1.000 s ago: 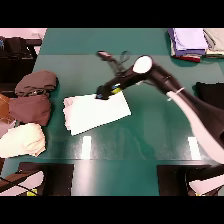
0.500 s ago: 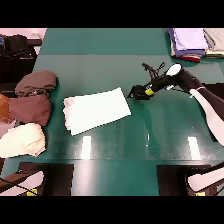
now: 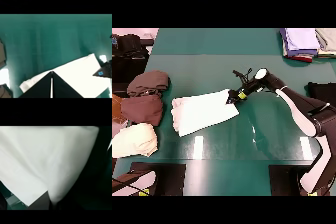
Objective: Fold the shirts.
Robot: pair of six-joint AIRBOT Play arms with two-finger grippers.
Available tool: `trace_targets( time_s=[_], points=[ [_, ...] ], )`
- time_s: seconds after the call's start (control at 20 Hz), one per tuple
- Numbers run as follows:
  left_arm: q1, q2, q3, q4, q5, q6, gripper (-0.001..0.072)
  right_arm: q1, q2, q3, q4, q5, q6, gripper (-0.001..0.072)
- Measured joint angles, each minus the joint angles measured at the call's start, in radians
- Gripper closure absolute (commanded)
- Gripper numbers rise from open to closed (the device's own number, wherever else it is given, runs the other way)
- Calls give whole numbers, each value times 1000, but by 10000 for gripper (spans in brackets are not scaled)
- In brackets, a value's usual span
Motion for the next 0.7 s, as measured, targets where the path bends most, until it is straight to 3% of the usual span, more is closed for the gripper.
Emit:
trace_targets(
  time_s=[0.3, 0.7],
  points=[
    [-77, 0, 0, -47, 1, 6, 678, -173, 114, 35, -56, 26, 13, 696],
    [-294, 0, 0, -53, 97, 24, 677, -758, 420, -75, -146, -29, 82, 697]
  ],
)
